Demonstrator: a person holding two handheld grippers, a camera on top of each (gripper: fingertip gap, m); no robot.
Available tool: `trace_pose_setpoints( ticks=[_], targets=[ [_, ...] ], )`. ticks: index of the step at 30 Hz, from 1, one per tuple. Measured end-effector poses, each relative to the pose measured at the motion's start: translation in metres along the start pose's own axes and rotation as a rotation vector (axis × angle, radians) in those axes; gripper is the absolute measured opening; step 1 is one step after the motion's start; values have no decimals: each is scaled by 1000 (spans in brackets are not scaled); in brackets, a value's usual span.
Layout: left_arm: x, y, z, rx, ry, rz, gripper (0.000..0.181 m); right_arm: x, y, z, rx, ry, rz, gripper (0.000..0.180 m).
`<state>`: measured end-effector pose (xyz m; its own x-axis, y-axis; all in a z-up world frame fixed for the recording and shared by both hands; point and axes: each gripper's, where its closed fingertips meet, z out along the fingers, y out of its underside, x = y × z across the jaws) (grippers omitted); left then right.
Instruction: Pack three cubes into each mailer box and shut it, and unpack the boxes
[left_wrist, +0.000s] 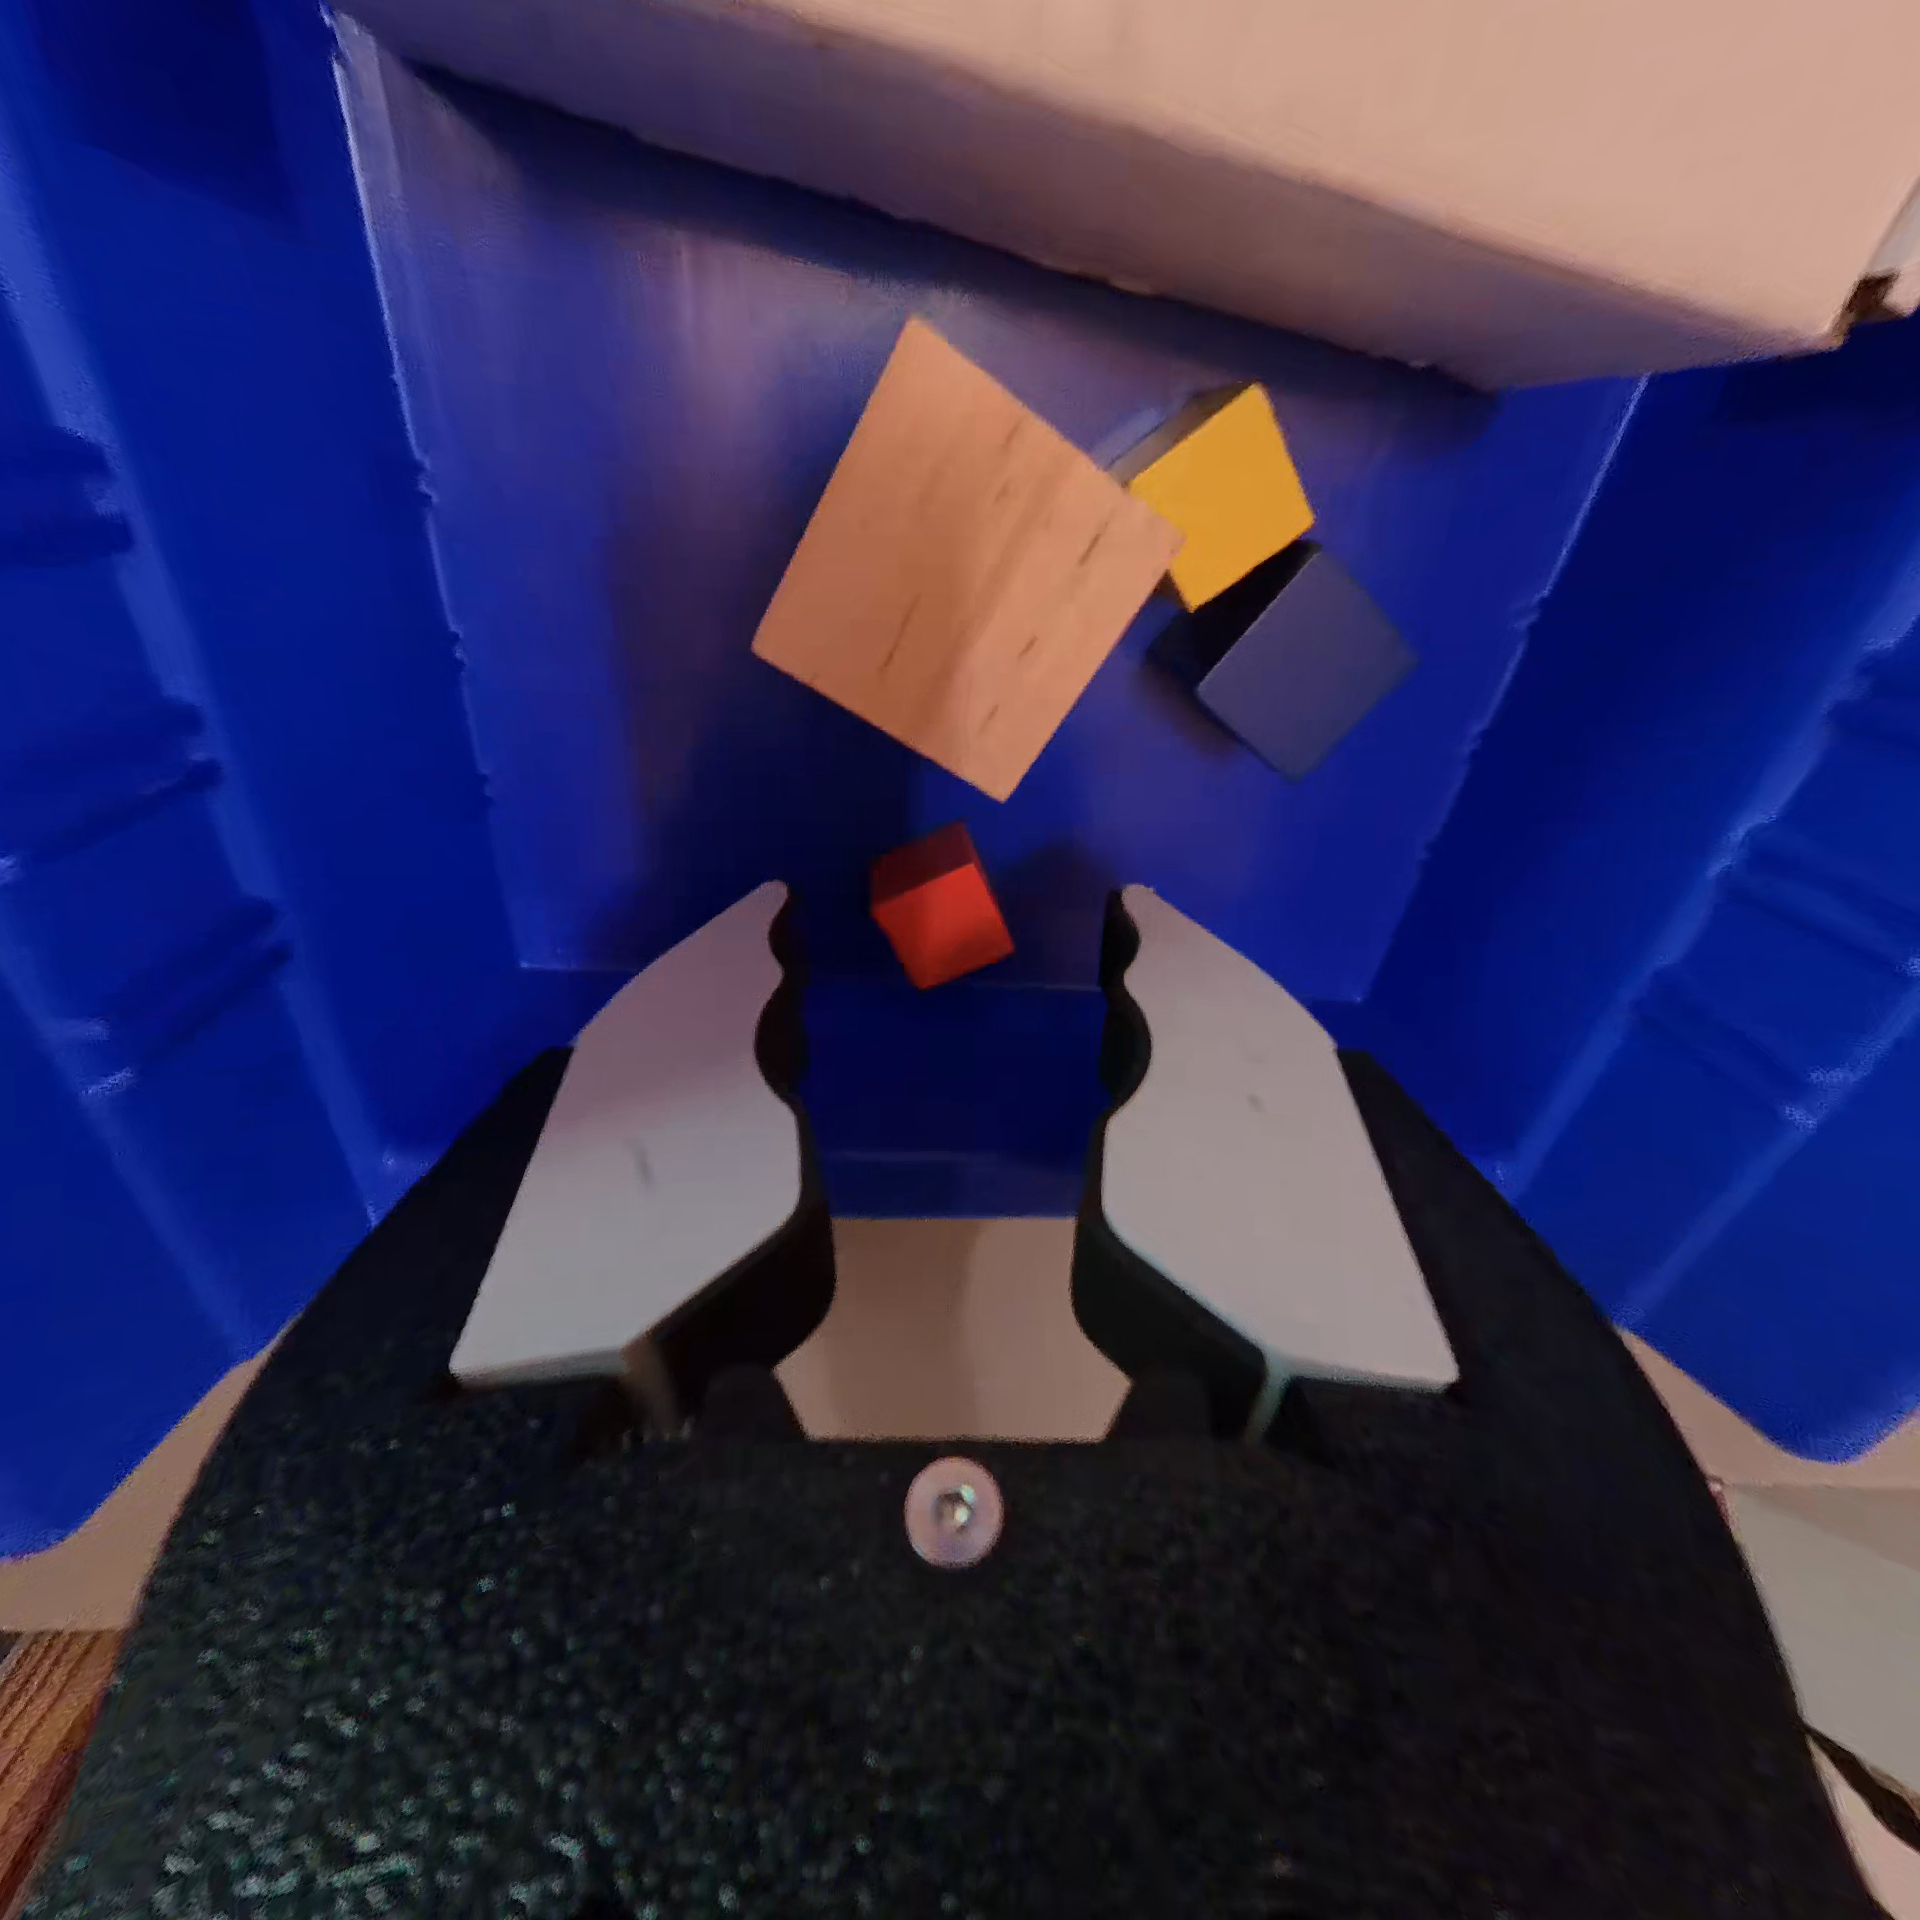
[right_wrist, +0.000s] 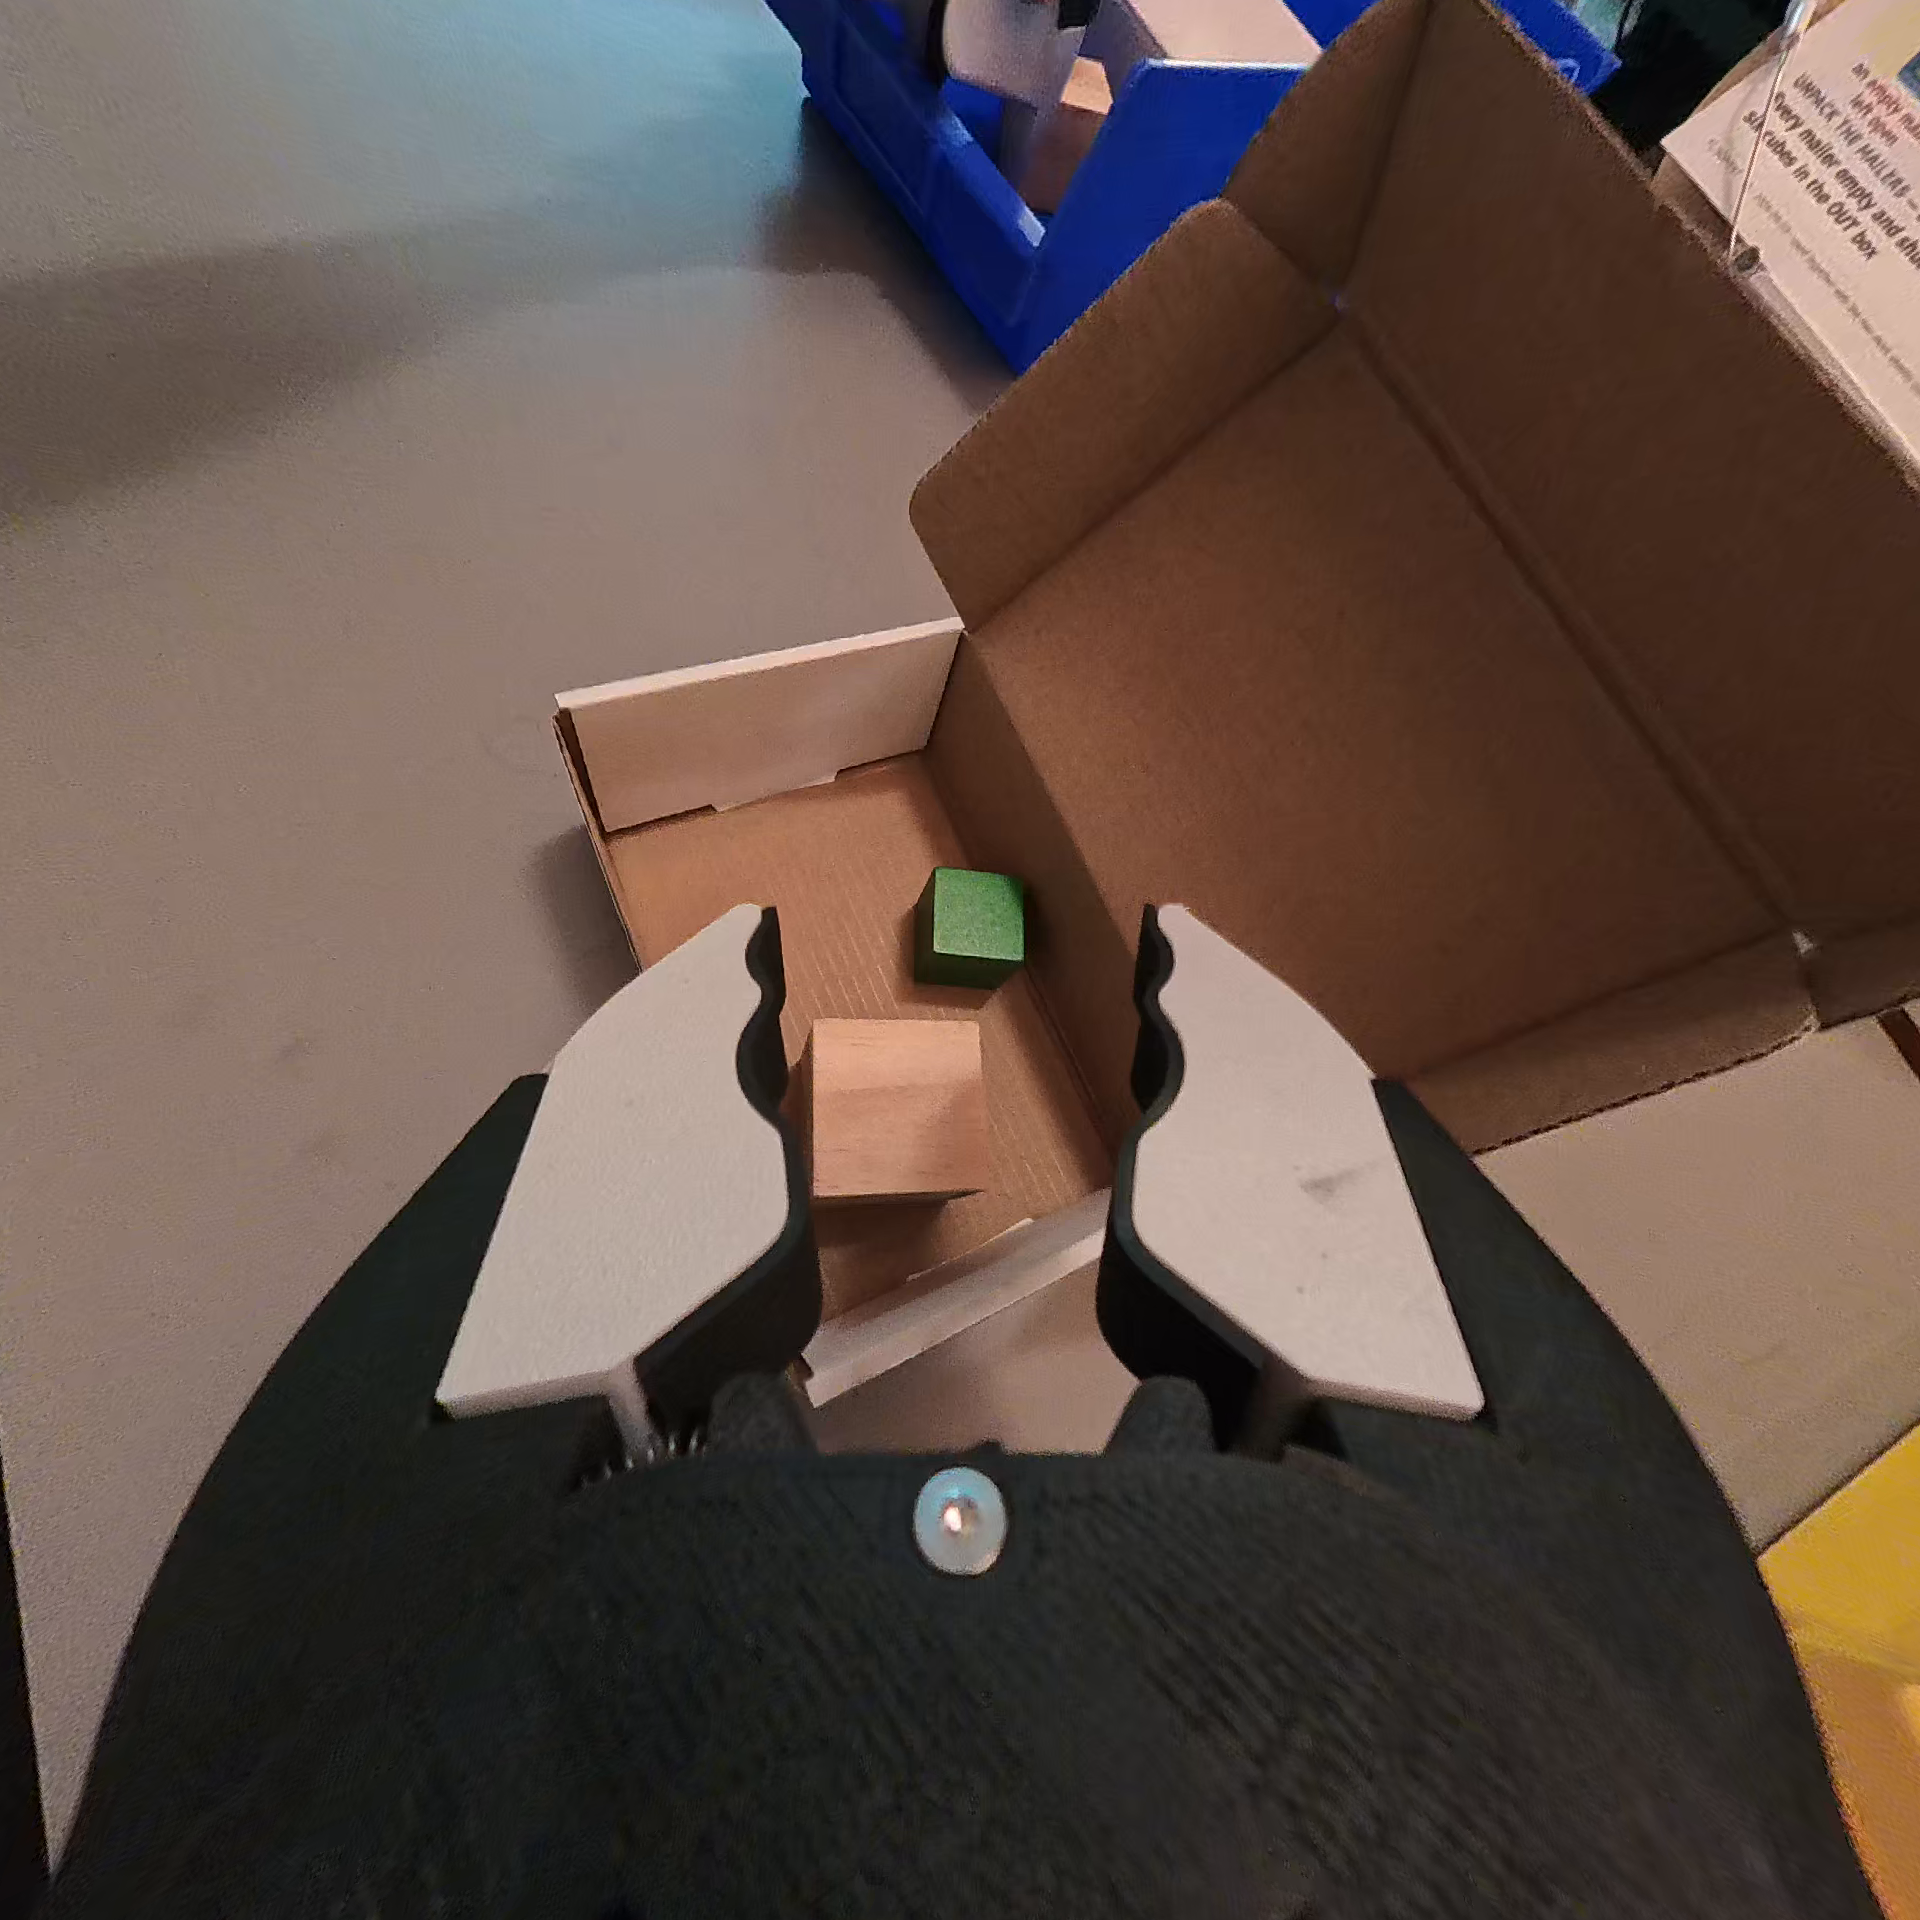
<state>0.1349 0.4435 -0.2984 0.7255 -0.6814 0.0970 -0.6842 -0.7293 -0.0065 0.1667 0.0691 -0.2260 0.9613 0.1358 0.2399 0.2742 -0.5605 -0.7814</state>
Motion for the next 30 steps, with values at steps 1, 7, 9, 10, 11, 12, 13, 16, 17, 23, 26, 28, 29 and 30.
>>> trace_pose_setpoints(
  ticks=[1, 7, 9, 10, 11, 12, 13, 16, 17, 23, 26, 28, 29, 30],
  targets=[
    [-1, -1, 0, 6, -9, -5, 51, 0, 1, 0, -1, -3, 6, 65],
    [-6, 6, 0, -46, -53, -5, 40, 1, 3, -1, -2, -4, 8, 66],
    [-11, 5, 1, -45, -73, -15, 40, 1, 1, -1, 2, -4, 6, 66],
    [-14, 4, 1, -43, -91, -15, 40, 1, 1, -1, 2, -5, 3, 66],
    [-15, 3, 1, -42, -101, -13, 39, 0, 1, -1, 1, -5, -3, 66],
    [-13, 2, 2, -39, -99, -13, 36, 0, 0, -1, -2, -3, -11, 66],
    [-11, 1, 1, -26, -86, -14, 27, -1, 0, -1, -6, -1, -20, 66],
    [-4, -2, 0, 7, -40, -2, 23, -2, -1, 0, -13, -2, -45, 67],
    [-4, -2, -1, 14, -35, 16, 23, -2, -1, 1, -12, 0, -50, 67],
    [7, -13, -22, 187, 101, 172, 22, -5, -4, -1, 3, 4, -60, 66],
    [18, -18, -55, 339, 211, 276, 21, -2, -12, -6, 47, 15, -40, 66],
    [40, -12, -90, 469, 379, 359, 21, -3, -21, -11, 105, -1, -3, 67],
    [55, -3, -110, 542, 494, 408, 21, -5, -27, -13, 149, -25, 32, 67],
    [71, 11, -130, 608, 622, 468, 21, -8, -35, -16, 201, -65, 81, 67]
  ],
)
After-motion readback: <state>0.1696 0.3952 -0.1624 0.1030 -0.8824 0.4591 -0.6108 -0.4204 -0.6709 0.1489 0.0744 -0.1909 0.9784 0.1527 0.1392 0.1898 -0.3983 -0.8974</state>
